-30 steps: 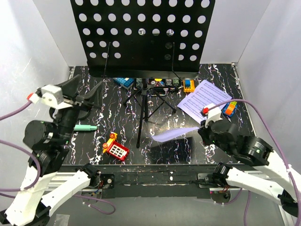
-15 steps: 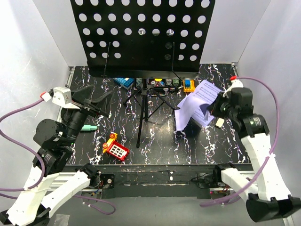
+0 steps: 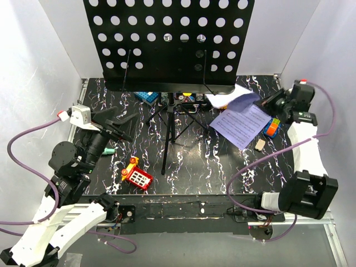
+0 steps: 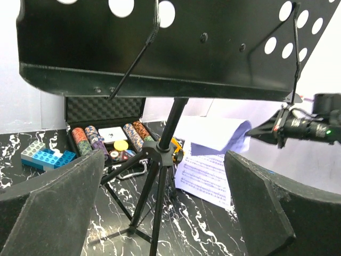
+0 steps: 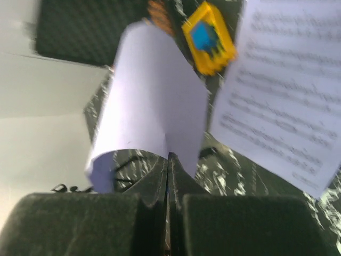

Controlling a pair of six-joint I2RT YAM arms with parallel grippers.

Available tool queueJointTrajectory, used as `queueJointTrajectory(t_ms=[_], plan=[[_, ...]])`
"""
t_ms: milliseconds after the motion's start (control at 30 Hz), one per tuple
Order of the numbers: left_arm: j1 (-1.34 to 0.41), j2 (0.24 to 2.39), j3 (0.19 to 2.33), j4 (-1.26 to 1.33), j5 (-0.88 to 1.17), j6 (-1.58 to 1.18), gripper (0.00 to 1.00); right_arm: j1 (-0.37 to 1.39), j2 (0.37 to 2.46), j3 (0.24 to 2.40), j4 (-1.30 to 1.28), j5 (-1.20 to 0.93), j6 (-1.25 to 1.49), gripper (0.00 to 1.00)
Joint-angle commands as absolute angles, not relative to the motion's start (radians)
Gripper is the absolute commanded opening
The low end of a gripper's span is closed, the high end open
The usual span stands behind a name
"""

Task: Pack up the instrument practice props

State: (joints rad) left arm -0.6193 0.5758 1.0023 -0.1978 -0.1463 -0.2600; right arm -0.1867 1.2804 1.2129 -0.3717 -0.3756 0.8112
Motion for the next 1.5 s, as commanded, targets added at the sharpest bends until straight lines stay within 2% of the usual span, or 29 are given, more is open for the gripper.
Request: queueJointTrajectory(t_ms=[0,600,967,1000,1100,1167,1300,1333,1467], plan=[[-0.621,0.552,0.960,-0.183,-0.143,-0.273,0.96,-0.190,1.318,1.022,-0.293,-0.405,0.828,0.01],[-0.623,0.549,0.882,-0.184,-0.112,-0.325,0.96,-0.232,1.468,0.966,-0.373,-0.370,0.632,0.01],[-0.621,0.540,0.864,-0.198,-0.135,-0.327,0.97,-0.278,1.506,0.893,-0.327,-0.319,0.641,0.01],[-0.623,0.540,0.864,-0.198,-0.135,-0.325,0.97,-0.278,1.509,0.897,-0.330,-0.322,0.637,0.04],[-0.621,0.541,0.864,-0.198,-0.138,-0.322,0.98,-0.276,1.490,0.911,-0.342,-0.333,0.644,0.40],[-0.623,0.546,0.865,-0.198,-0.138,-0.321,0.98,-0.278,1.457,0.923,-0.351,-0.350,0.667,0.54],[-0.623,0.555,0.871,-0.201,-0.135,-0.321,0.98,-0.262,1.373,0.953,-0.376,-0.359,0.707,0.66],[-0.623,0.557,0.871,-0.201,-0.135,-0.322,0.98,-0.246,1.350,0.966,-0.388,-0.347,0.704,0.74],[-0.623,0.568,0.850,-0.203,-0.127,-0.324,0.98,-0.125,1.228,1.008,-0.408,-0.276,0.664,0.75]])
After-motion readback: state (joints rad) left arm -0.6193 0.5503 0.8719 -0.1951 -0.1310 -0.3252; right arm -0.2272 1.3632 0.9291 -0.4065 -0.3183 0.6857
